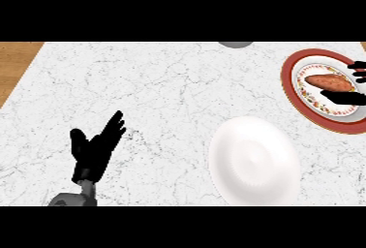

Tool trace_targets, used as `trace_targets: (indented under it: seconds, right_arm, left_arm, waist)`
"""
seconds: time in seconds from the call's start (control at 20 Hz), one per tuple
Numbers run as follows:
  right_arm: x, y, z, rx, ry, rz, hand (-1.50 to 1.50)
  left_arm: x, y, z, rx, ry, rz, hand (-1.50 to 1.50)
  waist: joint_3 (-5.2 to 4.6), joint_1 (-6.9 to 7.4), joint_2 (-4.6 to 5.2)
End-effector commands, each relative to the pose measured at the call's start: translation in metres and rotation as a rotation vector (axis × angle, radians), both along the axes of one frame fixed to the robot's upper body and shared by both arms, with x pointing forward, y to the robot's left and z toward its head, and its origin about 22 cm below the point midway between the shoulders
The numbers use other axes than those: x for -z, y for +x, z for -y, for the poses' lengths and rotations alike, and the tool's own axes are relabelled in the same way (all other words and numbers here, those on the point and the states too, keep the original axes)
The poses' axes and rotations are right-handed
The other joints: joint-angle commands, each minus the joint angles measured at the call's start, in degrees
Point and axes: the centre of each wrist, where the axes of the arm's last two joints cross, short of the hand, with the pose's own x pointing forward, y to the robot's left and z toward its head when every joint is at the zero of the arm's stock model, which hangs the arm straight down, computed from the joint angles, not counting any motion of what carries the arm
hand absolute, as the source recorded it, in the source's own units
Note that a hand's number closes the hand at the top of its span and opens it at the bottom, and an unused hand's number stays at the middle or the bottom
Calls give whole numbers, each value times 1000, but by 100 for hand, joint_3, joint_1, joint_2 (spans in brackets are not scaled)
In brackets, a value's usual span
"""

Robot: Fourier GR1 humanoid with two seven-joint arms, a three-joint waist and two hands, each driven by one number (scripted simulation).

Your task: Pick the sweet potato from the plate and place it in the plate

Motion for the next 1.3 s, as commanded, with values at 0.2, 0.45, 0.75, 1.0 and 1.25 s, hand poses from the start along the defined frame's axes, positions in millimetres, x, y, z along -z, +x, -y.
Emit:
trace_targets:
  seconds: [0.2, 0.45, 0.75, 1.0, 1.25]
  right_arm:
    - [-6, 2, 6, -129, 158, 138, -150]
    - [-14, 5, 9, -88, 295, 351, -150]
    - [-21, -28, 60, -98, 414, 361, -150]
    - [6, -67, 85, -229, 504, 324, -150]
    - [14, -85, 96, -308, 501, 268, -150]
  left_arm:
    - [8, -3, 0, -5, -6, -31, 0]
    - [8, -5, 9, -5, -11, -22, 0]
    - [14, -15, 6, -14, -10, -24, 0]
    - [13, -17, -9, -45, 6, -43, 0]
    - [8, -18, -17, -29, 18, -59, 0]
  waist:
    - [7, -3, 27]
    - [6, -36, 17]
    - [-11, -167, -55]
    - [-15, -253, -91]
    - [-15, -228, -97]
